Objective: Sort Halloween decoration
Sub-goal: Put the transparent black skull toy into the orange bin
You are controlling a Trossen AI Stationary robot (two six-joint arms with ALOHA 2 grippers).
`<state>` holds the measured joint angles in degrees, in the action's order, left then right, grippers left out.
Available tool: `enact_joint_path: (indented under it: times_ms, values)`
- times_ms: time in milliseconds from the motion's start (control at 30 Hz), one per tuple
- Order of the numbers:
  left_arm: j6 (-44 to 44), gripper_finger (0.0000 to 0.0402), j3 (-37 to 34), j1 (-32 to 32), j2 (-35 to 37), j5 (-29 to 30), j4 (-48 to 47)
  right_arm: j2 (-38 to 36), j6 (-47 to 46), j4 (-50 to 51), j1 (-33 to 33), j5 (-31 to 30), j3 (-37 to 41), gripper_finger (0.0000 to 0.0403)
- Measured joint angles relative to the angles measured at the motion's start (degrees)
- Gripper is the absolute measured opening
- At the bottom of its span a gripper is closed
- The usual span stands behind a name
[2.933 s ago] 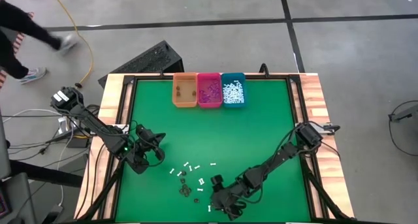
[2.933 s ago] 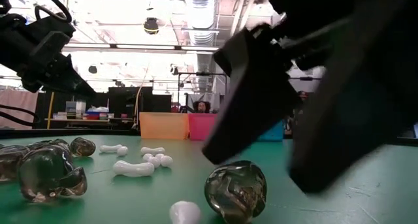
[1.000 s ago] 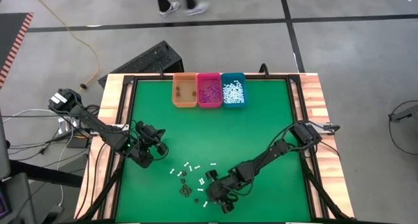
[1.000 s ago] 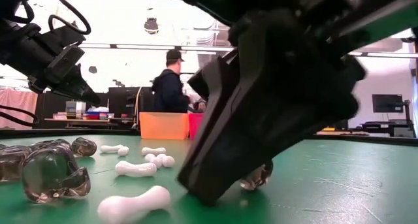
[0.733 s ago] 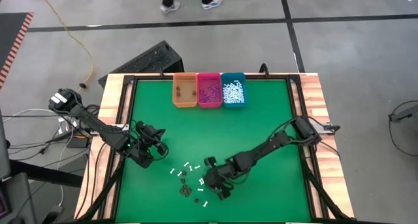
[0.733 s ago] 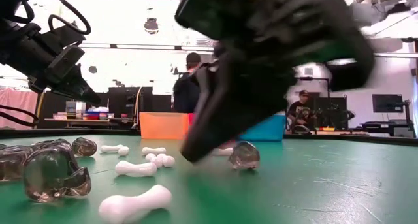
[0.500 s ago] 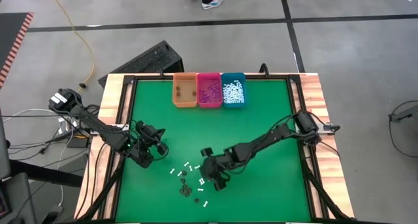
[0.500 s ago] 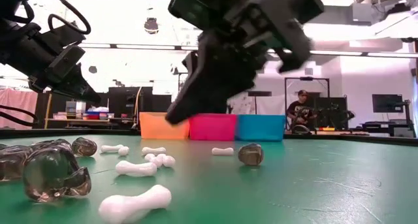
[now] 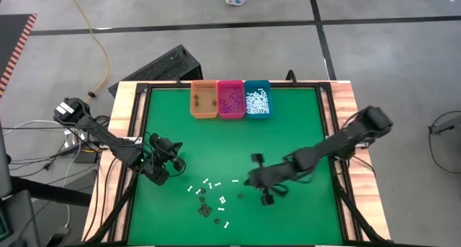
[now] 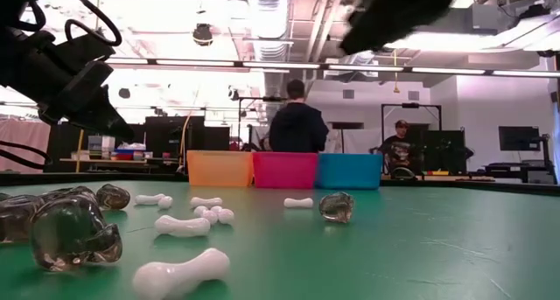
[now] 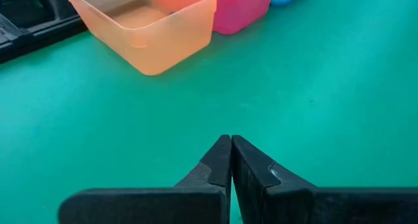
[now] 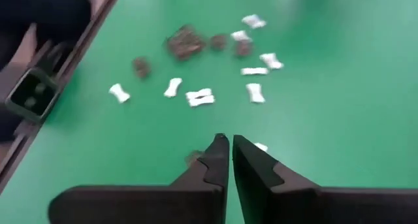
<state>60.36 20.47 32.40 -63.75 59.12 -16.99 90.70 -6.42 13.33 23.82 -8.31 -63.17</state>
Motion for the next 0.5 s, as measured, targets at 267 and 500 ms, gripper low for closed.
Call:
enact_joint_path:
  times_ms: [267,500]
  values:
    - [0.4,0.0000,0.0,0.0,0.0,1.7,0.2,-9.2,-11.9,-25.1,4.8,-8.6,20.4,0.0029]
    - [0.5,0.0000,0.0,0.0,0.0,1.8,1.5,-0.5,-6.8,-26.0,4.7,-6.7,17.7,0.0101]
